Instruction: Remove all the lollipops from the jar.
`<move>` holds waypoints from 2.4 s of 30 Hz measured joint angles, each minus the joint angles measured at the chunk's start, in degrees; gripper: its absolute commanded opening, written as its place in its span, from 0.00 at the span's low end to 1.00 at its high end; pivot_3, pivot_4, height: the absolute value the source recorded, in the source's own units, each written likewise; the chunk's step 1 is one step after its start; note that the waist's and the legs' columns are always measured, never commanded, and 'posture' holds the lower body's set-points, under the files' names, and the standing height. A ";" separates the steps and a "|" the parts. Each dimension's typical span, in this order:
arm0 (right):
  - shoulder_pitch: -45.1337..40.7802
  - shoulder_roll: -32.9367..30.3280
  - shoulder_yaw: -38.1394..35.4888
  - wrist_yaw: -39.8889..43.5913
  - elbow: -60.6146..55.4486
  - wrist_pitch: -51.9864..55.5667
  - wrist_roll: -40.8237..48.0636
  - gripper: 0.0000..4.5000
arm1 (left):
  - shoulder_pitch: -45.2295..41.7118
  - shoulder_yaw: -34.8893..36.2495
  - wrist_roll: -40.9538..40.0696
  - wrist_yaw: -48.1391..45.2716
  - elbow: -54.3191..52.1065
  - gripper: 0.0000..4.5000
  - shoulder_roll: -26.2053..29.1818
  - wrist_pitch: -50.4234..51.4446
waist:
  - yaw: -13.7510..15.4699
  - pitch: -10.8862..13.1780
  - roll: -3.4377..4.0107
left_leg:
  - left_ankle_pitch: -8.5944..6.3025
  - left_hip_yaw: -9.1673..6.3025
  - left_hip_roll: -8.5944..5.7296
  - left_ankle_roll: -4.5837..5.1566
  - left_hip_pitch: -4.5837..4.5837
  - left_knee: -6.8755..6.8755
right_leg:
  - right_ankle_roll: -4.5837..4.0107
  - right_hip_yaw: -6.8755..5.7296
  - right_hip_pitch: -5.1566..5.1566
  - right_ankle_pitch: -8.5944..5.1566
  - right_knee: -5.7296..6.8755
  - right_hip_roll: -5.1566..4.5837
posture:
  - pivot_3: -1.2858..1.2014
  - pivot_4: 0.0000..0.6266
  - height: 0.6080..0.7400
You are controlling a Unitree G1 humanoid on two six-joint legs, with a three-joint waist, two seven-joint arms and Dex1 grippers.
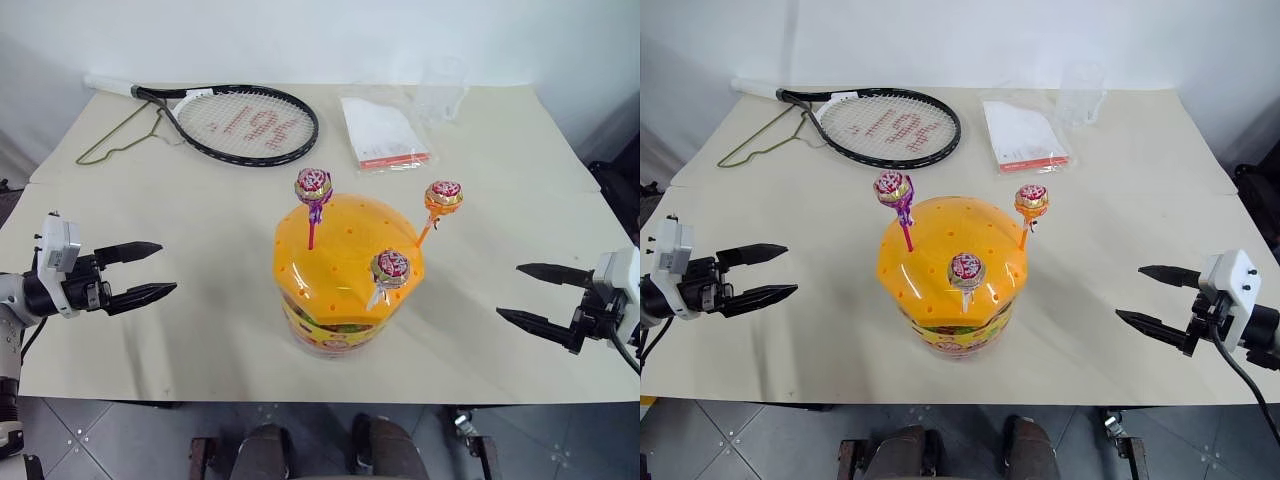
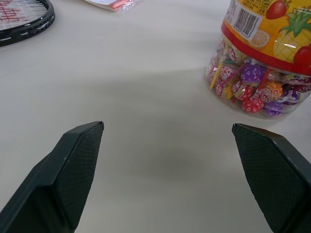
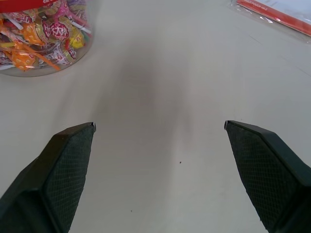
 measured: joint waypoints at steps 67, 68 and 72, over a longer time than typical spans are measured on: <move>17.66 5.57 -27.05 -13.57 -32.81 16.80 31.22 1.00 | -42.03 -23.27 -13.57 -8.50 -13.92 0.80 -16.71 20.40 | 0.34 -0.02 -0.05 | -0.03 -0.14 -0.13 0.07 0.07 0.49 | 0.01 0.44 0.03 0.02 0.40 0.05 | 0.52 0.24 1.00; 17.71 5.57 -27.05 -13.70 -32.81 16.80 31.34 1.00 | -42.02 -23.27 -13.63 -8.50 -14.13 0.74 -16.64 20.55 | 0.34 -0.02 -0.05 | -0.03 -0.14 -0.13 0.07 0.07 0.49 | 0.01 0.45 0.03 0.01 0.41 0.05 | 0.52 0.24 1.00; 18.73 6.01 -27.04 -13.89 -33.72 16.80 32.08 1.00 | -42.01 -23.28 -13.64 -8.50 -14.19 0.45 -16.08 20.93 | 0.37 -0.02 -0.05 | -0.03 -0.15 -0.13 0.07 0.07 0.49 | 0.01 0.45 0.03 0.01 0.41 0.05 | 0.52 0.24 1.00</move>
